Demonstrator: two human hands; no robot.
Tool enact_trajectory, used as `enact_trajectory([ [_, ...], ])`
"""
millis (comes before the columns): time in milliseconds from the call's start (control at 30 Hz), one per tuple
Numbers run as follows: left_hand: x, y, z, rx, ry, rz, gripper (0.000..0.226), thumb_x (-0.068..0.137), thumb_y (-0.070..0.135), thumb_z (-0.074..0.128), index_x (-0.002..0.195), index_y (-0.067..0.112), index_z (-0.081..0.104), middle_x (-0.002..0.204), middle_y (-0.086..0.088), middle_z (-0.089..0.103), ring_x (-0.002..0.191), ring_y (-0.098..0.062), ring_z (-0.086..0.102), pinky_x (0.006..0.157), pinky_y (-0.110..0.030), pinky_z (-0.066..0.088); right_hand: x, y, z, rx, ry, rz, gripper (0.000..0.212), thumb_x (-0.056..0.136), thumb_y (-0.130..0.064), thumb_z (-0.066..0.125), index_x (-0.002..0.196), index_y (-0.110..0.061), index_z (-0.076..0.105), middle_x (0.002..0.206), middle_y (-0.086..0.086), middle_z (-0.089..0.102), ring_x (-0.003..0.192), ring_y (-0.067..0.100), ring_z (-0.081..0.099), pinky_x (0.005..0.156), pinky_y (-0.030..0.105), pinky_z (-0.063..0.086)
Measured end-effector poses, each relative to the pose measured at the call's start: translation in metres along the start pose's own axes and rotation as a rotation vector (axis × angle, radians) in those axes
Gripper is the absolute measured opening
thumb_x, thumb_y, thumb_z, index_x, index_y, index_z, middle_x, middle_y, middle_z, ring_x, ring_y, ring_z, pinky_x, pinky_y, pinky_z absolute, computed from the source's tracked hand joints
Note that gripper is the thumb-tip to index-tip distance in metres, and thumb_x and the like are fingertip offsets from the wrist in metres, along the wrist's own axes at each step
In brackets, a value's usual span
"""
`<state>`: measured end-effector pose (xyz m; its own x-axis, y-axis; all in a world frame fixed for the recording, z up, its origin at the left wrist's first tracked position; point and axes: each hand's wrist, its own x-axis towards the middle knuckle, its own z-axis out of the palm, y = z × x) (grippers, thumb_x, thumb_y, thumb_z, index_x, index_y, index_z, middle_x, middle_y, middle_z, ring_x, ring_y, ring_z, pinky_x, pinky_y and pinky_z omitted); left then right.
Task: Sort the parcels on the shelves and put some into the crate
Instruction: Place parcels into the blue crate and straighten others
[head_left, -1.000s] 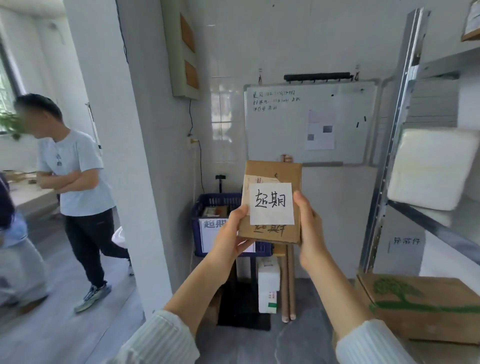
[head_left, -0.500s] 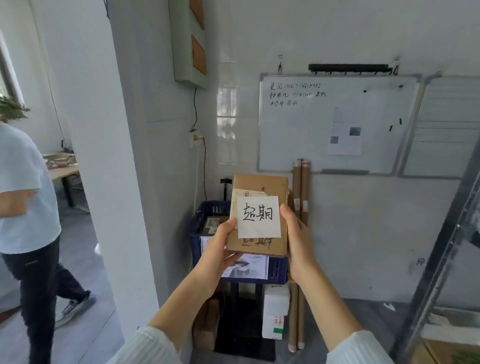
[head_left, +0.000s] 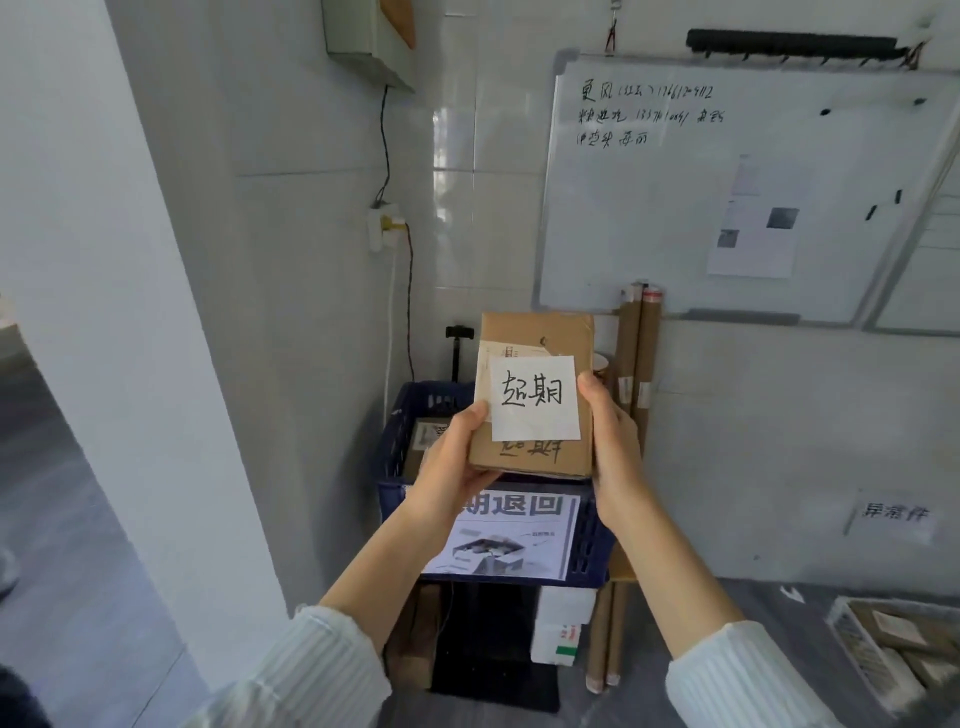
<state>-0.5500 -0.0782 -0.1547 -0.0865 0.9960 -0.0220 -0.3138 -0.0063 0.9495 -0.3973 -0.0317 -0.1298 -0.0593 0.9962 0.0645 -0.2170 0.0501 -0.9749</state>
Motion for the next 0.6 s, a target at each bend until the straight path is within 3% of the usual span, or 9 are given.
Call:
enact_trajectory([
  [133,0.032,-0.009,0.004,0.040,-0.031,-0.017,0.056,0.081,0.060,0.055,0.129,0.030,0.055,0.120,0.001,0.068,0.115,-0.016,0.062,0.102,-0.036,0.047,0.036,0.008,-0.006,-0.013,0.014,0.013,0.028,0.091,-0.050,0.053,0.101,-0.032,0.071,0.099,-0.006,0.076,0.100,0.020,0.068,0.083,0.038,0.054],
  [367,0.099,-0.007,0.018,0.029,0.072,-0.047,0.041,0.093,0.049,0.048,0.127,0.029,0.056,0.115,0.001,0.070,0.109,-0.013,0.064,0.088,-0.026,0.052,0.113,0.018,-0.016,-0.001,-0.048,0.060,0.030,0.091,-0.052,0.052,0.103,-0.031,0.071,0.104,-0.004,0.074,0.105,0.022,0.066,0.100,0.050,0.046],
  [600,0.161,-0.008,0.051,0.110,0.105,-0.026,0.038,0.092,0.049,0.048,0.123,0.029,0.058,0.113,0.000,0.071,0.107,-0.016,0.065,0.092,-0.029,0.052,0.184,0.018,-0.045,0.041,-0.078,0.093,0.038,0.091,-0.052,0.053,0.114,-0.025,0.068,0.106,-0.002,0.074,0.101,0.021,0.068,0.094,0.041,0.052],
])
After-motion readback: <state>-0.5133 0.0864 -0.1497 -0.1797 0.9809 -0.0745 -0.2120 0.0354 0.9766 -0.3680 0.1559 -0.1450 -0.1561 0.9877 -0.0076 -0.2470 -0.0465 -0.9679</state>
